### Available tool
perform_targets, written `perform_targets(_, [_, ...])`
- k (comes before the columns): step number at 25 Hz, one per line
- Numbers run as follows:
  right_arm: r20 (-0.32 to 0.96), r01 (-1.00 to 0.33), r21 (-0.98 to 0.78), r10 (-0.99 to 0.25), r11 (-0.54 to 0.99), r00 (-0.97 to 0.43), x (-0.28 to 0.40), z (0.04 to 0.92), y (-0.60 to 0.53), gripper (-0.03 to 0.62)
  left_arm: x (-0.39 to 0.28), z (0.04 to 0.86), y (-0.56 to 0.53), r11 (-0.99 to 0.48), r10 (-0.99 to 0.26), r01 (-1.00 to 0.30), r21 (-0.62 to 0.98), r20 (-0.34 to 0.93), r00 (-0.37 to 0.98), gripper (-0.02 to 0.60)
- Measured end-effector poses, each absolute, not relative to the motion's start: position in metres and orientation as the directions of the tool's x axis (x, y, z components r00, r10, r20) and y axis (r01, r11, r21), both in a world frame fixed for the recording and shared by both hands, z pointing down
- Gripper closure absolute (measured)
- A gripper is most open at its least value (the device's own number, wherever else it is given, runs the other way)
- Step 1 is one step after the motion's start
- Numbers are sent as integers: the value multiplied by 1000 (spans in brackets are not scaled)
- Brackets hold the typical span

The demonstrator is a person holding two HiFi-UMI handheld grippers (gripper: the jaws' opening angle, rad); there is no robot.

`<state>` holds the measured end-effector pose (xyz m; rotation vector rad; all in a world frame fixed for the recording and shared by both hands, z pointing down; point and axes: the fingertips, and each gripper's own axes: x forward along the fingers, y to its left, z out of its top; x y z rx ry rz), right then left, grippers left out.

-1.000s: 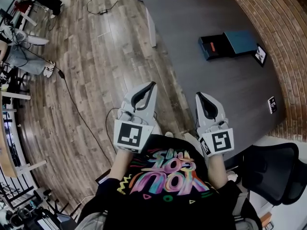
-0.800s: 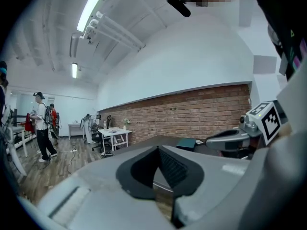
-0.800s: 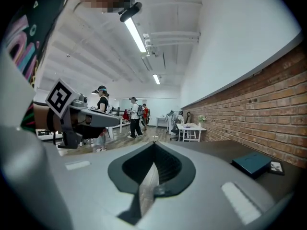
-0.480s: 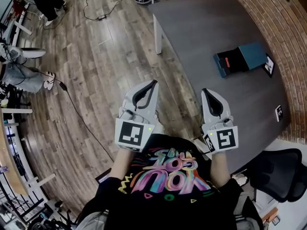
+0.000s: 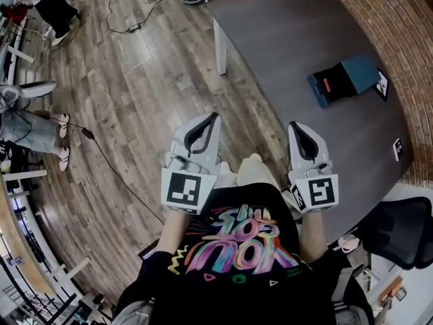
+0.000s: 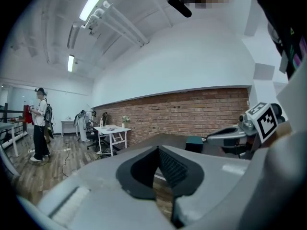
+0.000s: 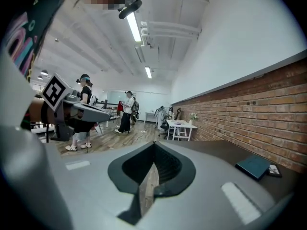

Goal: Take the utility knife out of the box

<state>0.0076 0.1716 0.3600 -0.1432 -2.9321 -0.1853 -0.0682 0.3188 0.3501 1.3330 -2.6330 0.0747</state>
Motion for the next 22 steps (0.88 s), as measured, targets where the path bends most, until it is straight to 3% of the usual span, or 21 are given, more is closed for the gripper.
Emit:
perform_targets(11, [232, 79, 121, 49, 990, -971, -15, 370, 152, 594, -95, 359, 299, 571, -809, -819, 52, 206, -551, 580])
perform_targets(22, [239, 5, 112, -22, 994, -971, -77, 378, 80, 594, -171, 356, 213, 486, -857, -873, 30, 212, -470, 580])
